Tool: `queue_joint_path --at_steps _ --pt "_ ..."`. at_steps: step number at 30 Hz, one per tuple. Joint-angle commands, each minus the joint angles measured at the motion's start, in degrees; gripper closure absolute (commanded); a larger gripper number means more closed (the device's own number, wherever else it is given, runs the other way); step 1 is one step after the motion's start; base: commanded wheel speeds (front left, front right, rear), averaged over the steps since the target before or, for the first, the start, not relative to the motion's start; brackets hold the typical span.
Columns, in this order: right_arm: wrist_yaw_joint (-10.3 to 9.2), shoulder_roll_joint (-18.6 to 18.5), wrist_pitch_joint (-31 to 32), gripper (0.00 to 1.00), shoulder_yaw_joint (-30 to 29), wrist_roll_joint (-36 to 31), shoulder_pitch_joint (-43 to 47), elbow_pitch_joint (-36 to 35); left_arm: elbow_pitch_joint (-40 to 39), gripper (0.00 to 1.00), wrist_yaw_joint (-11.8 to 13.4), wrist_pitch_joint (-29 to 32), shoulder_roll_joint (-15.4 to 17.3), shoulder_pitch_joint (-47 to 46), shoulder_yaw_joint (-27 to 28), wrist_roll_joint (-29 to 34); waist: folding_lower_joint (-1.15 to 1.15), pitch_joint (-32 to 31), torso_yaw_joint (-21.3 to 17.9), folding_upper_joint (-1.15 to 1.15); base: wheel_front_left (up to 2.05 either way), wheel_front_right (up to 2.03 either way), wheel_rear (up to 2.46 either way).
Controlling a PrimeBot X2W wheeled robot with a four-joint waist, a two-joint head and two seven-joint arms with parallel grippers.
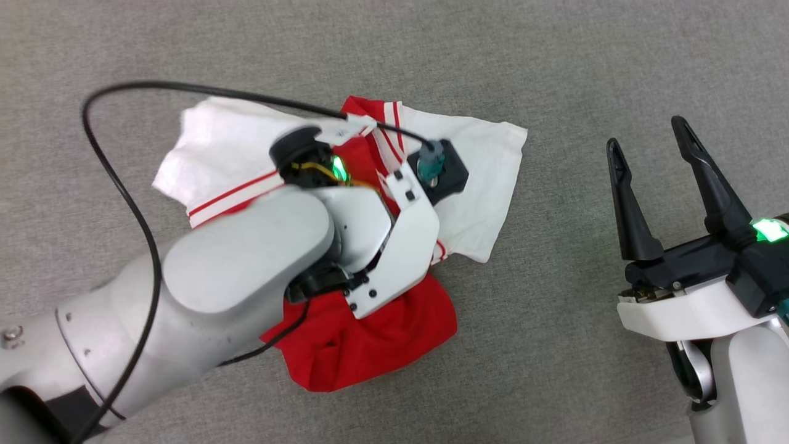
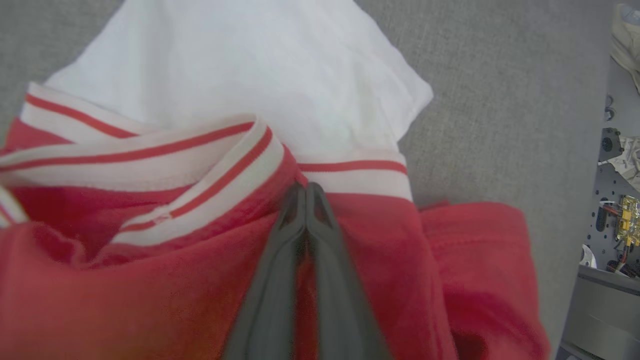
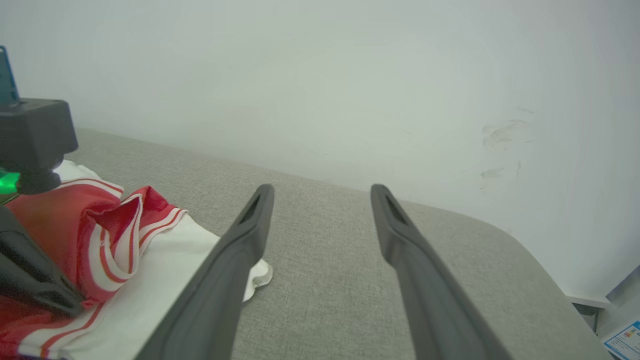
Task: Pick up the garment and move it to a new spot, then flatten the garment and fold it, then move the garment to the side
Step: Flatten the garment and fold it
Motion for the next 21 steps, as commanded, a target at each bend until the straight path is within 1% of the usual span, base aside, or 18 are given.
queue_joint_path --at_steps 1,4,5,6,10,14,19,21 --pt "-0.06 0.39 -0.11 0.00 -0.10 0.22 -0.89 0.18 -0.09 1.00 0.01 0.99 -0.31 1.64 0.11 0.60 0.00 0.49 -0.42 0.00 0.00 0.00 0.00" --pt "-0.06 0.60 -0.11 0.00 -0.27 0.05 -1.12 0.50 0.46 1.00 0.01 0.71 -0.09 2.80 -0.04 1.42 0.00 0.37 -0.38 0.00 0.00 0.00 0.00" --pt "-0.06 0.56 -0.11 0.00 -0.38 0.02 -1.08 0.65 0.83 0.83 0.01 -0.31 0.10 2.19 -0.02 1.38 0.00 0.14 -0.23 0.00 0.00 0.00 0.00" --pt "-0.06 0.55 -0.11 0.00 -0.38 0.03 -0.99 0.77 0.98 0.00 0.01 -1.41 0.29 1.25 0.05 1.30 0.00 -0.17 -0.10 0.00 0.00 0.00 0.00" --pt "-0.06 0.53 -0.11 0.00 -0.83 -0.23 0.10 0.89 1.43 0.00 0.01 -6.30 1.94 -3.12 0.13 -0.63 0.00 -1.68 0.97 0.00 0.00 0.00 0.00" --pt "-0.06 0.70 -0.11 0.00 -1.19 -0.33 0.87 0.65 1.99 0.00 0.01 -9.23 4.94 -8.62 0.16 -3.68 0.00 -2.78 1.97 0.00 0.00 0.00 0.00" --pt "-0.06 0.81 -0.11 0.00 -0.97 -0.40 0.93 -0.03 4.95 0.00 0.00 -9.71 9.01 -14.27 0.44 -5.71 0.00 -2.79 2.38 0.00 0.00 0.00 0.00" --pt "-0.06 0.65 -0.11 0.00 -0.71 -0.17 0.52 -0.39 7.14 0.00 0.00 -8.46 10.49 -16.11 0.41 -6.20 0.00 -2.18 2.24 0.00 0.00 0.00 0.00"
